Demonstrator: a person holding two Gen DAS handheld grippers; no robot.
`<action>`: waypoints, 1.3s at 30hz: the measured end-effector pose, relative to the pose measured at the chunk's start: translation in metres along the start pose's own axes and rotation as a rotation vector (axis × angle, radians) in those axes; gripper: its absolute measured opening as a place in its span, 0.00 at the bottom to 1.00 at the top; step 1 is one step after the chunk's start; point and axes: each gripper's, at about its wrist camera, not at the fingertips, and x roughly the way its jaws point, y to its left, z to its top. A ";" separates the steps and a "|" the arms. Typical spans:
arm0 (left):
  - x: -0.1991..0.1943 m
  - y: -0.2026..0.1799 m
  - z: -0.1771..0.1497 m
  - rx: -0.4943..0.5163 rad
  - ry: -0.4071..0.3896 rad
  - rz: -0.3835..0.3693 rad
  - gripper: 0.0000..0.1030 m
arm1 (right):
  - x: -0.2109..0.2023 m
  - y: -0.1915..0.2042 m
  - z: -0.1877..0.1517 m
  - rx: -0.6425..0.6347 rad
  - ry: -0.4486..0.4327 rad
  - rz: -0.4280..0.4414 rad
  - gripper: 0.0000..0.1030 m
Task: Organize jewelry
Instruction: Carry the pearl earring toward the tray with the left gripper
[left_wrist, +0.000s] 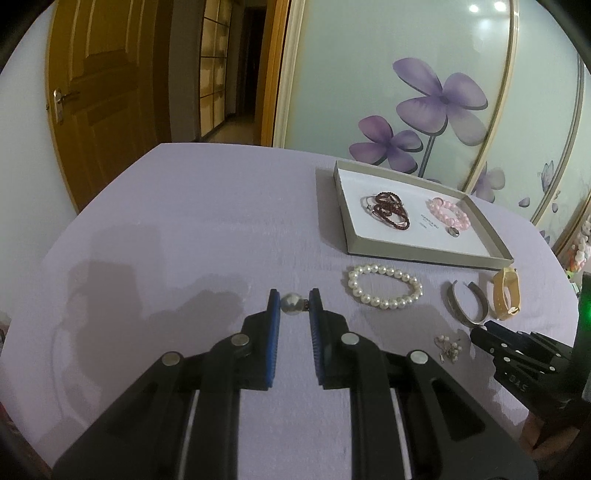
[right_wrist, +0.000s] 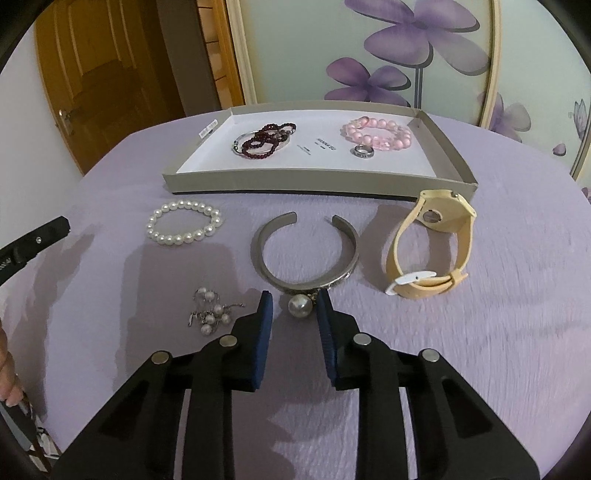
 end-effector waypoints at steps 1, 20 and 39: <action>0.000 0.000 0.000 0.000 0.001 0.001 0.15 | 0.000 0.000 0.000 -0.001 0.001 -0.007 0.18; 0.001 -0.022 0.006 0.045 -0.009 -0.015 0.15 | -0.059 -0.004 0.001 -0.051 -0.150 0.049 0.15; 0.031 -0.093 0.071 0.117 -0.130 -0.082 0.15 | -0.079 -0.033 0.065 -0.046 -0.440 -0.071 0.15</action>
